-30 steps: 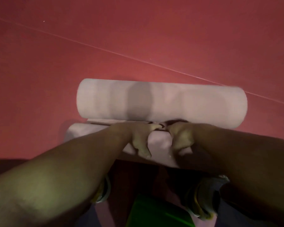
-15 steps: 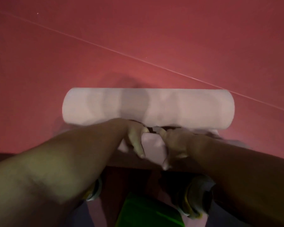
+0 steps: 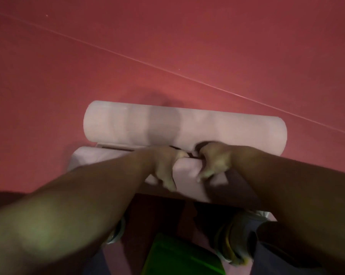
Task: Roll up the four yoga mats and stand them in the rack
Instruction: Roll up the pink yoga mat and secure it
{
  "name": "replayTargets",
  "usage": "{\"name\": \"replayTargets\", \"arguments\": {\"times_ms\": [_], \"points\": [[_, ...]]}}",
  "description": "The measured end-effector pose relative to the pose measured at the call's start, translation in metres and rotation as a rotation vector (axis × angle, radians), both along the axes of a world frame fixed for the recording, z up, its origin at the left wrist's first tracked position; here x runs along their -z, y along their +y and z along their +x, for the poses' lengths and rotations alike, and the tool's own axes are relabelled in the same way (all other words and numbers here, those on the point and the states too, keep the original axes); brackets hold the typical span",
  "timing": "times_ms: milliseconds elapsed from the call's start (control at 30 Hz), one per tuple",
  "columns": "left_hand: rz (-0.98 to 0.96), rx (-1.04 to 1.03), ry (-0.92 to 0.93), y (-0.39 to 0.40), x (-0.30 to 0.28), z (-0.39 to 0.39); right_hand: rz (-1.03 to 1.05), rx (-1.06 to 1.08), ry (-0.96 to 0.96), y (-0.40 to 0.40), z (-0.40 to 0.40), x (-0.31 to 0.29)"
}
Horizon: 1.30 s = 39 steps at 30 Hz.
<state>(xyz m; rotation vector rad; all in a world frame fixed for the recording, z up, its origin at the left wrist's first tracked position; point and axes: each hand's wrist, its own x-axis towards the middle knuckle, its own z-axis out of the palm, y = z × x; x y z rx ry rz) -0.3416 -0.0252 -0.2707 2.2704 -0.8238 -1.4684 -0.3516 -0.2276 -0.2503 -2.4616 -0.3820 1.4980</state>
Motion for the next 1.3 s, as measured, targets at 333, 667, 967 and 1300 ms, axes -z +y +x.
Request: {"name": "replayTargets", "arguments": {"times_ms": [333, 667, 967, 1300], "points": [[0.034, 0.013, 0.084, 0.001, 0.007, 0.007, -0.015, -0.058, -0.032, 0.009, -0.019, 0.009], [0.001, -0.020, 0.057, 0.002, 0.001, 0.001, -0.017, -0.033, 0.013, 0.005, -0.008, 0.000], [0.064, 0.038, 0.147, -0.006, 0.009, 0.016, -0.044, -0.090, -0.044, 0.009, -0.030, 0.008], [-0.008, 0.056, 0.047, -0.006, -0.003, 0.016, -0.054, -0.078, -0.054, 0.002, -0.004, 0.003]]}}
